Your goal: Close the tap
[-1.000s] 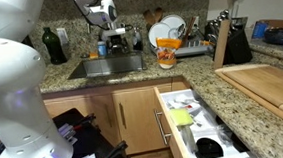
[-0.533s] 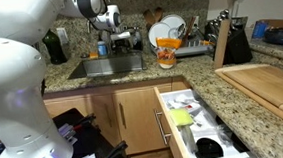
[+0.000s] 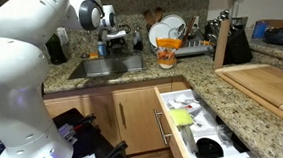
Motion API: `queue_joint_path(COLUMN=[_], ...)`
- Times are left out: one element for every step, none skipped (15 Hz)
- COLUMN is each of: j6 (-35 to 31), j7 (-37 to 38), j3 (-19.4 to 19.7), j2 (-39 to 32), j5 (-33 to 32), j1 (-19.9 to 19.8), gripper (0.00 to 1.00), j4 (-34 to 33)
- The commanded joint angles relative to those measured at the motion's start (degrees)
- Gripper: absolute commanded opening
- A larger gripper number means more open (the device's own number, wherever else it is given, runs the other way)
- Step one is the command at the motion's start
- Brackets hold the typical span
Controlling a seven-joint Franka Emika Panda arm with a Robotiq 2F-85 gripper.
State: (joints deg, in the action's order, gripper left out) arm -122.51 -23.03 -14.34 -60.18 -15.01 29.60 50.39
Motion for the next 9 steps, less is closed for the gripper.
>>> queue_joint_path(j6=[-0.18, -1.14, -1.5, -1.55, -1.12, -1.07, -1.46, -1.94, -2.56], j7=[0.2, -1.17, -2.49, -3.5, -4.28, -4.98, -5.88, -6.74, -7.42], j3=[-0.02, -0.44, -0.82, -1.01, 0.33, 0.62, 0.76, 0.86, 0.99], j2=[-0.72, -1.68, -2.83, -3.97, -5.38, -5.87, -6.57, -7.42, -8.15], j5=[0.34, 0.49, 0.63, 0.74, 1.46, 1.19, 1.04, 1.0, 0.99], j1=[-0.44, -0.76, -0.92, -1.0, 0.05, 0.3, 0.5, 0.71, 0.98], gripper=[1.0, 1.0, 1.0, 1.0, 1.0, 1.0, 1.0, 1.0, 1.0], j4=[-0.05, -0.82, -2.04, -3.39, -5.99, -7.05, -8.5, -9.98, -11.53])
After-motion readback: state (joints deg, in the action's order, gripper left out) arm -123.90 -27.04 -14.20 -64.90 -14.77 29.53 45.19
